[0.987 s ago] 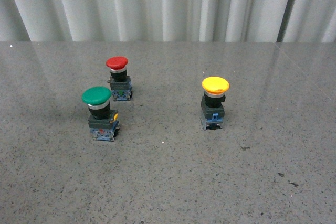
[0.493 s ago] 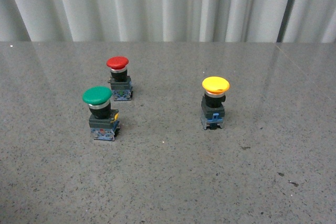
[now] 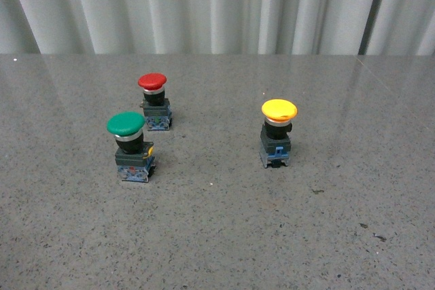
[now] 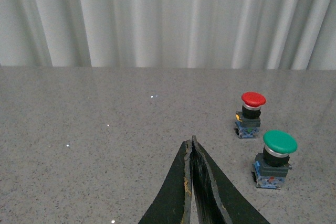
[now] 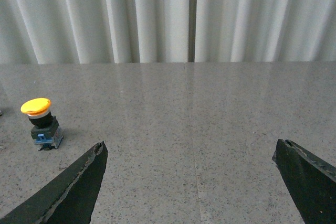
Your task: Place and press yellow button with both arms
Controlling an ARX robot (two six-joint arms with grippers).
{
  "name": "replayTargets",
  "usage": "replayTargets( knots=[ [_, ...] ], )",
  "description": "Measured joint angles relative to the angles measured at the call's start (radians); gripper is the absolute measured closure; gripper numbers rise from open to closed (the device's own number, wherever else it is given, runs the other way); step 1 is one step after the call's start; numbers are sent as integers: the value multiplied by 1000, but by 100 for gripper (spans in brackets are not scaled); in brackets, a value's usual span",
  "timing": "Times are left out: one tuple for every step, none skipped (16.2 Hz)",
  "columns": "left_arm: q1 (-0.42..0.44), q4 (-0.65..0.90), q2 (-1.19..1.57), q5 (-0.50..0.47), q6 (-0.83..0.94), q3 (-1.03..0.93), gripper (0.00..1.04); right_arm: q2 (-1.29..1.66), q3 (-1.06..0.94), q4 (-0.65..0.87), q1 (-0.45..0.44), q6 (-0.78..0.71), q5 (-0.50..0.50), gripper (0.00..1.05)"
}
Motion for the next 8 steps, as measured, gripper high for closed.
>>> replayTargets(
  knots=[
    [0, -31, -56, 0, 0, -32, 103, 0, 0, 0, 0, 0, 0, 6],
    [0, -54, -95, 0, 0, -44, 103, 0, 0, 0, 0, 0, 0, 6],
    [0, -64, -109, 0, 0, -47, 103, 0, 0, 0, 0, 0, 0, 6],
    [0, -72, -121, 0, 0, -50, 103, 0, 0, 0, 0, 0, 0, 6],
    [0, -86, -141, 0, 0, -57, 103, 0, 0, 0, 0, 0, 0, 6],
    [0, -86, -154, 0, 0, -63, 103, 0, 0, 0, 0, 0, 0, 6],
    [0, -74, -171, 0, 0, -82, 103, 0, 0, 0, 0, 0, 0, 6],
    [0, -93, -179, 0, 0, -83, 103, 0, 0, 0, 0, 0, 0, 6]
  ],
)
